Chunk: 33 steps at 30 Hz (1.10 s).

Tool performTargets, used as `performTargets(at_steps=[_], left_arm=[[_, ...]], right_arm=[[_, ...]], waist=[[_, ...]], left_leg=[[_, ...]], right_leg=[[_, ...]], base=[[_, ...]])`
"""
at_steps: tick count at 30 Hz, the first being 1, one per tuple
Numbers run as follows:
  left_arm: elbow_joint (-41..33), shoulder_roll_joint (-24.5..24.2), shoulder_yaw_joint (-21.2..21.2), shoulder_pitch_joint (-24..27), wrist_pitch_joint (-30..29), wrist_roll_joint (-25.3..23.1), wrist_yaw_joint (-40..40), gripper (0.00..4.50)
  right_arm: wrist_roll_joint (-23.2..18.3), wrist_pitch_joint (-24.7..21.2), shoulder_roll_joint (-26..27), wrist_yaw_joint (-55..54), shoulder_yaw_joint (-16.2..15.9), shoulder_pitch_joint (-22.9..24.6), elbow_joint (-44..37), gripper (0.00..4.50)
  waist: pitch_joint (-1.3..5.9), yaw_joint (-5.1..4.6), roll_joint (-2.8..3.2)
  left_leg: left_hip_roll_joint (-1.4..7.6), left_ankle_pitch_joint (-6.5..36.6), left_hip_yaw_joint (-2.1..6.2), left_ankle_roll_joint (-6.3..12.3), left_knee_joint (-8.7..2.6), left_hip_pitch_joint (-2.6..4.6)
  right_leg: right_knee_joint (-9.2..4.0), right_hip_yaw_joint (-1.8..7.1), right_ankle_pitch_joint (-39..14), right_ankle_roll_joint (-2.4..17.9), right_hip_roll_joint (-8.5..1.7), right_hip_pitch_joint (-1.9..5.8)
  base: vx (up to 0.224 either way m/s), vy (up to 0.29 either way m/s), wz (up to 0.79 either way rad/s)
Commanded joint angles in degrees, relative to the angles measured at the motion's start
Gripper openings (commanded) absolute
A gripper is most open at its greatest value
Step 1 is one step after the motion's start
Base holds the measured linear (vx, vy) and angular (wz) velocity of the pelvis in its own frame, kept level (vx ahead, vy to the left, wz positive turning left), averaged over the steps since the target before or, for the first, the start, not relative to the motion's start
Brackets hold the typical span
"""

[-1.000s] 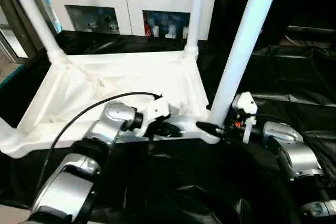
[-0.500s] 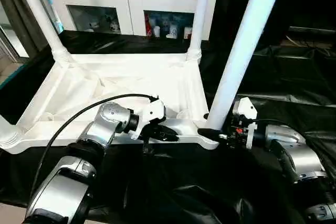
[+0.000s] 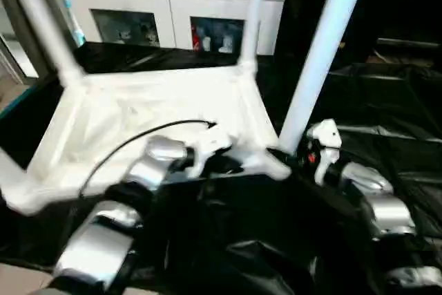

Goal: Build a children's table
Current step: Rotate leg to tighten

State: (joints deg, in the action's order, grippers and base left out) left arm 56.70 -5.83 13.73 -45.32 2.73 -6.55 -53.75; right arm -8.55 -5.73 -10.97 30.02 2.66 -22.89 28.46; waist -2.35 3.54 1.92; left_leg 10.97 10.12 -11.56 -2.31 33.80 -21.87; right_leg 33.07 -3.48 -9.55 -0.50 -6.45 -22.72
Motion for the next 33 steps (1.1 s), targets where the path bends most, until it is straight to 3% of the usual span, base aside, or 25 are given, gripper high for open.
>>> performTargets(at_steps=[1, 2, 3, 5, 7, 8, 10, 12, 14, 18, 19, 23, 25, 28, 33], left_arm=[[0.51, 3.65, -1.08, -2.63, -0.79, -0.1, 8.01, 0.0], [0.87, 4.43, -0.86, -2.89, -0.72, -0.3, 8.81, 0.0], [1.34, 5.0, -0.62, -3.14, -0.34, -0.43, 9.11, 0.0], [1.69, 5.33, -0.48, -3.32, -0.01, -0.53, 9.28, 0.0], [2.08, 5.71, -0.12, -3.62, 0.98, -0.56, 7.67, 0.0], [2.13, 5.72, -0.09, -3.66, 1.19, -0.54, 7.15, 0.0], [1.88, 5.01, 0.29, -3.41, 1.44, -0.41, 5.06, 0.0], [0.82, 3.44, 0.93, -2.56, 2.04, -0.2, 1.21, 0.0], [0.25, 2.31, 1.21, -2.03, 2.09, -0.01, -1.36, 0.0], [-1.22, -0.35, 1.81, -0.76, 3.1, 0.82, -8.05, 0.0], [-2.68, -2.28, 2.36, 0.28, 3.81, 1.5, -13.1, 0.0], [-5.57, -5.81, 3.49, 1.98, 3.01, 2.79, -22.51, 0.0], [-6.3, -7.47, 3.55, 2.37, 3.04, 2.98, -25.11, 0.0], [-6.43, -8.71, 3.28, 2.44, 3.22, 3.02, -25.9, 0.0], [-7.08, -10.34, 3.0, 2.81, 3.39, 3.3, -27.17, 0.0]], right_arm=[[0.71, -3.37, 5.4, -7.48, -1.65, 0.94, 5.4, 2.05], [0.75, -3.65, 7.0, -10.18, -1.08, 0.15, 6.28, 2.05], [1.33, -3.66, 8.18, -12.08, -1.06, -0.67, 7.11, 2.05], [1.78, -3.61, 8.86, -13.15, -1.15, -1.19, 7.63, 2.05], [3.5, -0.83, 9.48, -10.1, -4.02, -2.14, 7.47, 2.05], [3.74, -0.24, 9.53, -9.39, -4.39, -2.2, 7.29, 2.61], [3.41, 0.57, 8.61, -6.61, -4.67, -2.15, 6.33, 2.74], [2.02, 0.73, 6.34, -0.28, -5.43, -1.7, 3.95, 2.82], [1.13, 0.17, 4.06, 4.0, -6.17, -1.09, 1.83, 3.14], [-1.14, -1.78, -1.36, 13.59, -7.26, 0.32, -2.16, 3.14], [-1.76, -2.11, -4.74, 18.75, -7.64, 1.03, -3.7, 3.14], [-3.35, -2.87, -8.67, 25.49, -6.59, 1.46, -5.04, 3.14], [-4.46, -3.21, -10.93, 29.19, -6.43, 1.95, -6.14, 3.14], [-5.26, -3.69, -13.02, 32.01, -6.9, 2.42, -7.03, 2.81], [-5.81, -4.5, -14.58, 35.22, -7.49, 2.76, -7.58, 2.48]], waist=[[2.86, -0.8, -0.4], [2.86, -0.85, -0.36], [2.77, -1.1, 0.34], [2.78, -1.52, -0.09], [2.69, -1.84, 0.0], [2.76, -1.85, 0.02], [2.92, -1.87, -0.3], [3.06, -1.85, -0.21], [3.14, -1.67, -0.43], [3.52, -1.26, -0.5], [3.49, -1.17, -0.47], [3.97, -0.51, -0.31], [3.94, 0.3, -0.36], [3.84, 0.71, -0.26], [3.61, 0.97, -0.44]], left_leg=[[1.74, 24.68, 1.59, -2.01, -5.16, 1.92], [1.74, 25.0, 1.63, -2.0, -5.17, 1.95], [1.71, 26.12, 1.83, -2.19, -5.28, 1.98], [1.55, 27.95, 1.91, -2.19, -5.28, 2.03], [1.53, 29.22, 2.07, -1.9, -5.32, 1.99], [1.57, 29.14, 2.06, -1.8, -5.35, 1.99], [1.69, 28.18, 2.04, -1.29, -5.45, 1.8], [1.82, 25.83, 1.97, -0.37, -5.62, 1.23], [1.99, 23.96, 1.67, 0.38, -5.51, 1.21], [2.04, 17.77, 1.26, 3.15, -4.91, 0.64], [2.06, 16.79, 1.06, 3.67, -4.73, 0.68], [2.28, 11.25, 0.8, 5.47, -4.04, 0.53], [2.49, 9.87, 0.49, 6.56, -3.76, 0.87], [2.61, 9.84, 0.48, 6.23, -3.9, 1.03], [2.56, 13.58, 0.46, 3.77, -4.26, 1.19]], right_leg=[[-5.21, 1.24, -27.24, 8.76, -2.11, 1.02], [-5.33, 1.24, -27.78, 8.47, -2.18, 0.94], [-5.46, 1.17, -28.76, 7.92, -2.18, 0.79], [-5.9, 0.91, -30.2, 6.91, -2.04, 0.74], [-6.14, 0.76, -31.07, 6.43, -2.07, 0.67], [-6.18, 0.78, -30.83, 6.37, -2.11, 0.68], [-5.95, 0.87, -28.55, 7.04, -2.09, 0.88], [-5.49, 1.05, -24.53, 8.31, -2.19, 1.41], [-5.13, 1.29, -20.48, 9.66, -2.13, 1.5], [-4.05, 1.4, -12.82, 12.83, -2.3, 2.36], [-3.91, 1.42, -11.76, 13.6, -2.2, 2.17], [-2.56, 1.26, -4.53, 16.34, -2.06, 2.54], [-2.24, 1.33, -2.28, 17.5, -2.02, 2.35], [-2.13, 1.28, -2.71, 17.47, -1.91, 2.25], [-2.66, 1.44, -8.32, 16.19, -2.09, 2.17]], base=[[0.0, 0.0, 0.0], [0.0, 0.0, 0.0], [0.0, 0.0, 0.0], [0.0, 0.0, 0.0], [0.0, 0.0, 0.0], [0.0, 0.0, 0.0], [0.0, 0.0, 0.0], [0.0, 0.0, 0.0], [0.0, 0.0, 0.0], [0.013, -0.003, 0.0], [0.055, -0.018, 0.01], [0.027, -0.01, 0.0], [0.0, 0.0, 0.0], [0.0, 0.0, 0.0], [0.0, 0.0, 0.0]])
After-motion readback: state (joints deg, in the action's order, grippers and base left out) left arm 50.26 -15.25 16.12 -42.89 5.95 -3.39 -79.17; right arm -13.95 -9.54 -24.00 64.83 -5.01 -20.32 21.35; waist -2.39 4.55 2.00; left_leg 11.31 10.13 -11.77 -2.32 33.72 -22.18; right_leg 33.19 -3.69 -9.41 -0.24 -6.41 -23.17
